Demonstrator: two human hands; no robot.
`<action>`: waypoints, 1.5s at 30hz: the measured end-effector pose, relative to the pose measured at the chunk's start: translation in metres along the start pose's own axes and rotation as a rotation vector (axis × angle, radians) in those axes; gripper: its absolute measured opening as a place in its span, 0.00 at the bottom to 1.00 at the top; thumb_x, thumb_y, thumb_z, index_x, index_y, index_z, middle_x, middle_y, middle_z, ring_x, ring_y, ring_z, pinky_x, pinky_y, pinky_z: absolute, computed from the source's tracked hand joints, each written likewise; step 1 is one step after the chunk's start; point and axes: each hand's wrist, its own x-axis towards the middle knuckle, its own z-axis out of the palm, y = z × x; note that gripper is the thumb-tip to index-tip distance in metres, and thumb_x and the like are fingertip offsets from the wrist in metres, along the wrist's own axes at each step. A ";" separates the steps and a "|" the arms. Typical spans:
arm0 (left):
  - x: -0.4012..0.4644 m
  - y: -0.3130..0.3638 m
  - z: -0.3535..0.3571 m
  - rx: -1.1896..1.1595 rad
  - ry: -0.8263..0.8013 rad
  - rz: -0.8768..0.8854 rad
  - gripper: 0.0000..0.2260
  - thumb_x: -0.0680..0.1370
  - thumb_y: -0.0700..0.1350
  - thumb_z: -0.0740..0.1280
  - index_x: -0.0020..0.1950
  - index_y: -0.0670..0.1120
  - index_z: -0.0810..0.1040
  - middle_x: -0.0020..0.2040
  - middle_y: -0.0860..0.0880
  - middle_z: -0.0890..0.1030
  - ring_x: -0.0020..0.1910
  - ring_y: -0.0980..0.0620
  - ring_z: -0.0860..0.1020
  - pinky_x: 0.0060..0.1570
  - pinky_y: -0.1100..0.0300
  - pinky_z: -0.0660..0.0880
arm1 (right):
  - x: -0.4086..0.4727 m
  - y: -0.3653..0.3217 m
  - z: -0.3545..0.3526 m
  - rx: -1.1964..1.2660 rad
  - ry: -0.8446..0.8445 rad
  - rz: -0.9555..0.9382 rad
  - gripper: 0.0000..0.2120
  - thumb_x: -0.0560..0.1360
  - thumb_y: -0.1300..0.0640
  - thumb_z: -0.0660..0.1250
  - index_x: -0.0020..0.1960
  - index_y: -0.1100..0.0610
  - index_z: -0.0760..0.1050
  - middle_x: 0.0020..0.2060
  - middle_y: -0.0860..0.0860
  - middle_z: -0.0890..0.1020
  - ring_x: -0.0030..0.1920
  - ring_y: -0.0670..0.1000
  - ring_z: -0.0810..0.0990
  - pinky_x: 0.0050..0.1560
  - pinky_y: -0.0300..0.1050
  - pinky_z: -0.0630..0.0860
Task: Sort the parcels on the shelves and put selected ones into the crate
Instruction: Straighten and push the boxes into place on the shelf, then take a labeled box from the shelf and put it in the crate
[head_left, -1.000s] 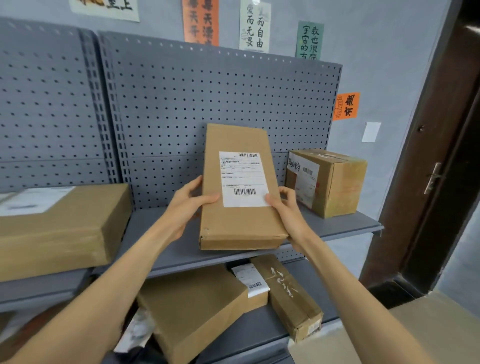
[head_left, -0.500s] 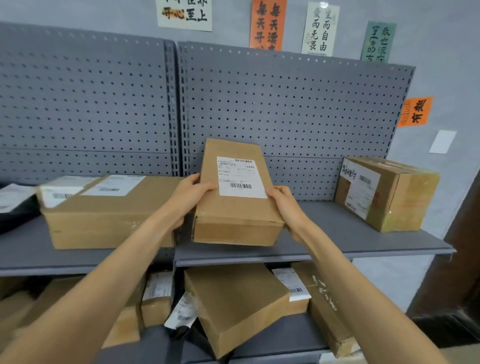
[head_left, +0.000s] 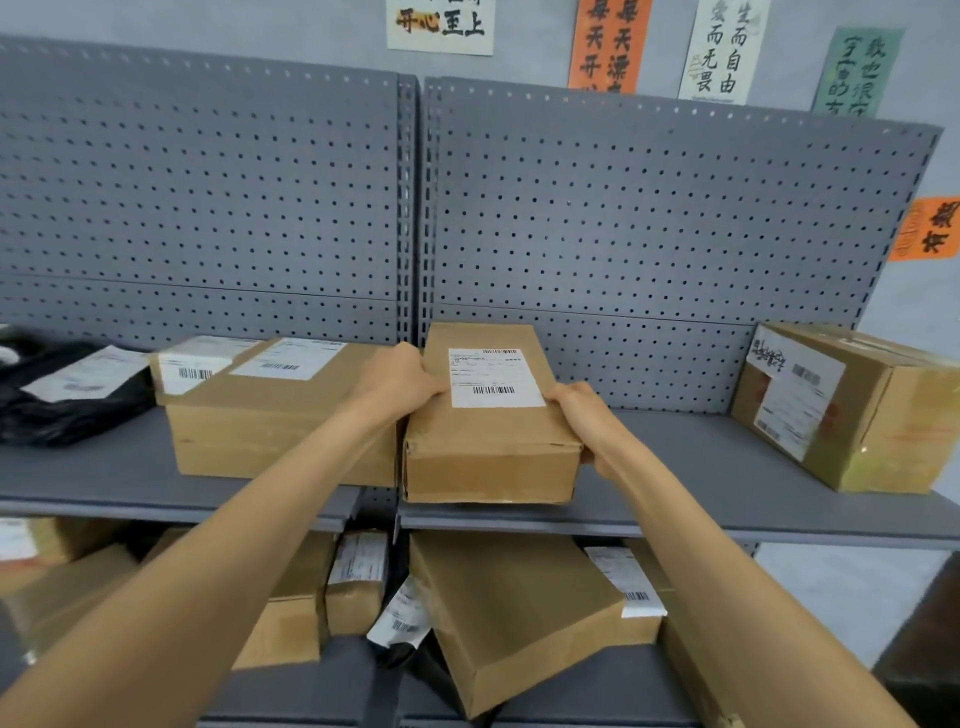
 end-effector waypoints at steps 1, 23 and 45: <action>0.000 0.000 0.001 0.031 -0.004 0.000 0.14 0.74 0.51 0.70 0.38 0.40 0.80 0.37 0.40 0.82 0.32 0.49 0.74 0.31 0.57 0.68 | 0.000 0.001 0.000 -0.014 0.002 0.005 0.13 0.80 0.47 0.58 0.59 0.54 0.67 0.51 0.53 0.78 0.45 0.52 0.77 0.39 0.45 0.75; 0.018 0.015 0.038 0.431 0.058 0.152 0.04 0.71 0.39 0.67 0.39 0.44 0.81 0.44 0.48 0.79 0.43 0.46 0.76 0.40 0.55 0.75 | 0.011 0.018 -0.007 -0.275 0.047 -0.034 0.22 0.80 0.46 0.60 0.69 0.57 0.66 0.65 0.53 0.74 0.58 0.54 0.74 0.52 0.47 0.72; 0.010 0.300 0.276 -0.450 -0.569 0.405 0.39 0.73 0.53 0.72 0.78 0.47 0.55 0.76 0.49 0.62 0.74 0.48 0.62 0.70 0.53 0.63 | -0.006 0.082 -0.344 -0.110 0.872 -0.116 0.30 0.75 0.48 0.68 0.71 0.59 0.64 0.69 0.57 0.69 0.69 0.57 0.68 0.66 0.50 0.67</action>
